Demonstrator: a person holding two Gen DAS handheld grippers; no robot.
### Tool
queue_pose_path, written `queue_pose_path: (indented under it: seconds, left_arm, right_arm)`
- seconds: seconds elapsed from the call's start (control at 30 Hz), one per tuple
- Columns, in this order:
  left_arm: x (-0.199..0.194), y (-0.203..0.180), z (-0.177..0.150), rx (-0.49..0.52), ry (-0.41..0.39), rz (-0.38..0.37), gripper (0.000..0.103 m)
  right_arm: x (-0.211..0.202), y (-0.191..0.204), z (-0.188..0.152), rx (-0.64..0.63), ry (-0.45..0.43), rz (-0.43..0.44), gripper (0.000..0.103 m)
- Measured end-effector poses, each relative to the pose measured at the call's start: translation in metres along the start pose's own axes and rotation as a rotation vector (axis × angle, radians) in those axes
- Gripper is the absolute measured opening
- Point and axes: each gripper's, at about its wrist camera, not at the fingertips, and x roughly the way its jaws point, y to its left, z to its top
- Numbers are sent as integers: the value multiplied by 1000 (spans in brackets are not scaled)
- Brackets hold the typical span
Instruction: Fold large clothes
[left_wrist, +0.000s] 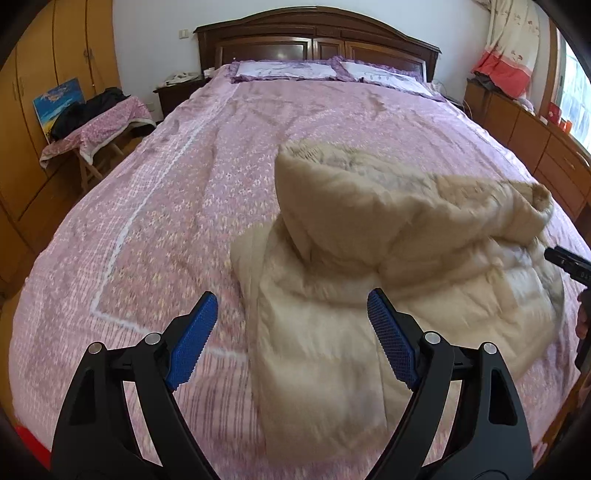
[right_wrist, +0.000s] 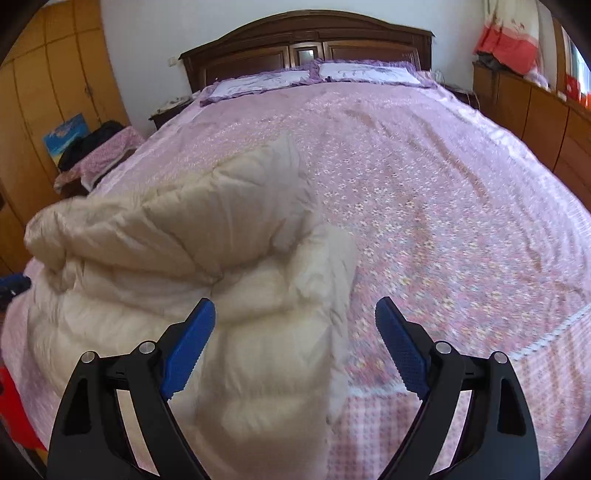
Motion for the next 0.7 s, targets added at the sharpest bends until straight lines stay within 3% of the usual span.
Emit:
queue_pose_path:
  seconds: [0.17, 0.33, 0.4, 0.53, 0.6, 0.67, 0.7]
  left_arm:
    - [26, 11, 20, -67, 6, -34, 83]
    - [41, 6, 32, -61, -9, -88, 83]
    - [49, 3, 35, -51, -17, -67, 83]
    - [72, 1, 35, -70, 23, -26, 81]
    - [75, 1, 34, -84, 23, -33, 71]
    - [73, 1, 33, -90, 8, -51, 33]
    - [71, 1, 33, -98, 5, -76, 25]
  right_arm:
    - [18, 1, 13, 42, 21, 23, 86]
    - [28, 2, 21, 88, 27, 61, 86]
    - [31, 2, 23, 104, 33, 54, 85]
    - [37, 1, 26, 145, 41, 50, 74]
    - [40, 2, 26, 152, 42, 41, 64]
    - [39, 4, 25, 145, 35, 28, 48]
    - [37, 5, 25, 135, 22, 24, 38]
